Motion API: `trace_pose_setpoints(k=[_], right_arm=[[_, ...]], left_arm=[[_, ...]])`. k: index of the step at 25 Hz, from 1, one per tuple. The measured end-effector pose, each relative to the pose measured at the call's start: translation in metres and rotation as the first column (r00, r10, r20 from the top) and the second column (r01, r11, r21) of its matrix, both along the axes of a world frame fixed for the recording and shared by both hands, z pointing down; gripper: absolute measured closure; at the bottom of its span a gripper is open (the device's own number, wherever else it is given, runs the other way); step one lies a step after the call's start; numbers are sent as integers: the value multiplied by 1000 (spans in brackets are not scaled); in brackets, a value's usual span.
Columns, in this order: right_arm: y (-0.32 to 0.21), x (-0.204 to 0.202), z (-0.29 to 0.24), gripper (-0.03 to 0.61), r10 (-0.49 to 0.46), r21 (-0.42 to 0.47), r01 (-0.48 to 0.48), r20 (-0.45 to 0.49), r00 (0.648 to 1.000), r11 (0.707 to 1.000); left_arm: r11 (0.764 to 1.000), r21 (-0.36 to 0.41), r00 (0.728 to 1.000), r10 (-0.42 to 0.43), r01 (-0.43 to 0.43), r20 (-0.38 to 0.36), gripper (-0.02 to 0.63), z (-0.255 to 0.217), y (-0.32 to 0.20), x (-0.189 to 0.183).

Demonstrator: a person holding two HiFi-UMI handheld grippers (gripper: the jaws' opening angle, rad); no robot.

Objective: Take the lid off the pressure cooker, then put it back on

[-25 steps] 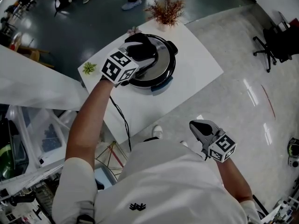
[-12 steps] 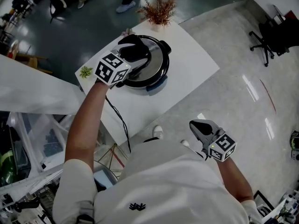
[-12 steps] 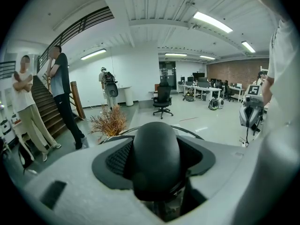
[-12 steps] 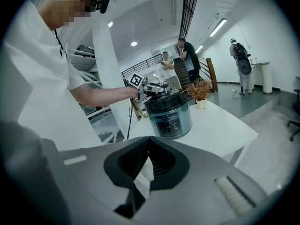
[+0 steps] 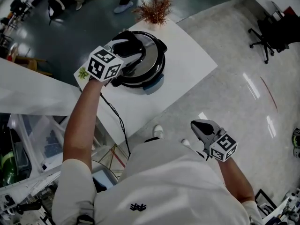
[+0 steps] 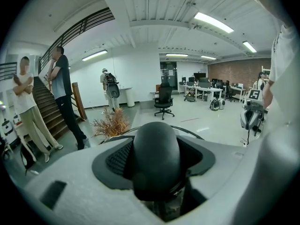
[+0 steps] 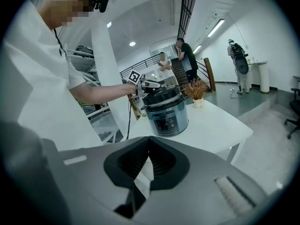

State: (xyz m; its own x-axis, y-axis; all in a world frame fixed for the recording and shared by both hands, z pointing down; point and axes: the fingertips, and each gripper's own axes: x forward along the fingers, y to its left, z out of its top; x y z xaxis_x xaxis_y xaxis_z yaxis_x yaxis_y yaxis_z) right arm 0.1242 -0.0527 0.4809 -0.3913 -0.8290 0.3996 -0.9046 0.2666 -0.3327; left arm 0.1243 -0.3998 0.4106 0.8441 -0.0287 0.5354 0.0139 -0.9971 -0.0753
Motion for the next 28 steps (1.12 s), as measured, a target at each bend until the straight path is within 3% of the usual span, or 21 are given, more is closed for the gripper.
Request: trace_pose_setpoints(k=[17, 28], right_arm=[[18, 10, -2, 565, -56, 20, 56, 13, 998, 998], [28, 9, -5, 565, -151, 37, 150, 15, 988, 988]], left_arm=[[998, 26, 998, -64, 65, -22, 328, -42, 5, -19], [985, 38, 986, -165, 166, -39, 328, -66, 16, -61]])
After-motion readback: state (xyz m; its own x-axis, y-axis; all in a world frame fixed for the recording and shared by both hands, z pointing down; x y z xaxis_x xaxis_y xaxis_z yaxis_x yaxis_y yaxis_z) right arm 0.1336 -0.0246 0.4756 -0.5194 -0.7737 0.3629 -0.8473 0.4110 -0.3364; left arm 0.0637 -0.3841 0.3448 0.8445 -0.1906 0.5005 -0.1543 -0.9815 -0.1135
